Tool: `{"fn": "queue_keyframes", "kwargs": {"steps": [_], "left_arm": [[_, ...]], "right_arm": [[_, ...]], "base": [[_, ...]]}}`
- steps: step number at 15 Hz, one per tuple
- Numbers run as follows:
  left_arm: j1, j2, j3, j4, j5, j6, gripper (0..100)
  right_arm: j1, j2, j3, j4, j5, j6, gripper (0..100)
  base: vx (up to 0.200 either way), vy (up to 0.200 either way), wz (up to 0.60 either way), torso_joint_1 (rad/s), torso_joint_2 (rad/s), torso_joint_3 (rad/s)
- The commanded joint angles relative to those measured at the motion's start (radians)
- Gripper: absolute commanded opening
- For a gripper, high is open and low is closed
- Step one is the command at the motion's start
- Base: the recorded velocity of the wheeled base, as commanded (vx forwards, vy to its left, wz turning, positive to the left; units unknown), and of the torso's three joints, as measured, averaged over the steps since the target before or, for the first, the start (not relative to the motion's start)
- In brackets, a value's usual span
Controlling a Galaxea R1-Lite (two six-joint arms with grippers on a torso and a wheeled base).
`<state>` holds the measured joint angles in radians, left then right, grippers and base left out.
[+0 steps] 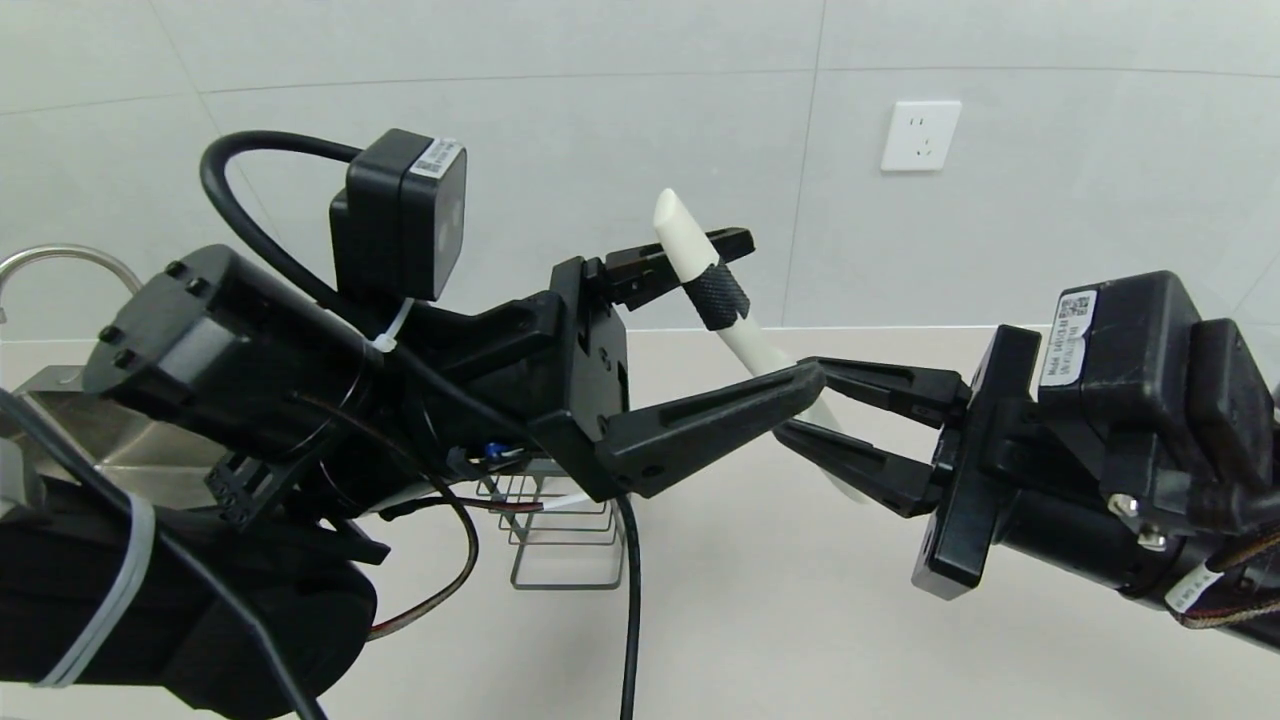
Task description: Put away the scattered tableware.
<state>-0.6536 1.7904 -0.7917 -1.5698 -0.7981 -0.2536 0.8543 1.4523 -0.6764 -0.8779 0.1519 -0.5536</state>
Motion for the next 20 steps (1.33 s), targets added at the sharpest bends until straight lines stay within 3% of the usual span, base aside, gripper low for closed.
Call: {"fn": "queue_keyframes", "kwargs": {"steps": [1, 7, 8, 14, 15, 19, 20], "left_arm": [[0.000, -0.003, 0.002, -0.001, 0.000, 0.001, 100], [0.000, -0.005, 0.005, -0.001, 0.000, 0.002, 100], [0.000, -0.005, 0.005, -0.001, 0.000, 0.001, 0], [0.000, -0.008, 0.005, -0.001, 0.000, 0.002, 0], [0.000, -0.008, 0.005, -0.001, 0.002, 0.002, 0], [0.000, -0.006, 0.003, -0.001, 0.046, 0.002, 0], [0.002, -0.005, 0.000, -0.001, 0.082, 0.004, 0]], "right_arm": [[0.000, 0.005, -0.002, -0.006, 0.000, 0.000, 0], [0.000, 0.013, -0.003, -0.007, -0.003, 0.000, 0], [0.000, 0.013, -0.003, -0.007, -0.003, 0.000, 0], [0.002, 0.013, -0.019, -0.016, -0.028, -0.002, 0], [0.005, 0.013, -0.015, -0.016, -0.031, -0.002, 100], [0.008, 0.016, 0.015, -0.018, -0.046, 0.000, 100], [0.008, 0.014, 0.017, -0.018, -0.048, 0.000, 100]], "base": [[0.000, 0.000, 0.00, 0.000, 0.00, 0.000], [0.000, 0.000, 0.00, 0.000, 0.00, 0.000], [0.000, 0.000, 0.00, 0.000, 0.00, 0.000], [0.000, 0.000, 0.00, 0.000, 0.00, 0.000], [0.000, 0.000, 0.00, 0.000, 0.00, 0.000], [0.000, 0.000, 0.00, 0.000, 0.00, 0.000], [0.000, 0.000, 0.00, 0.000, 0.00, 0.000]]}}
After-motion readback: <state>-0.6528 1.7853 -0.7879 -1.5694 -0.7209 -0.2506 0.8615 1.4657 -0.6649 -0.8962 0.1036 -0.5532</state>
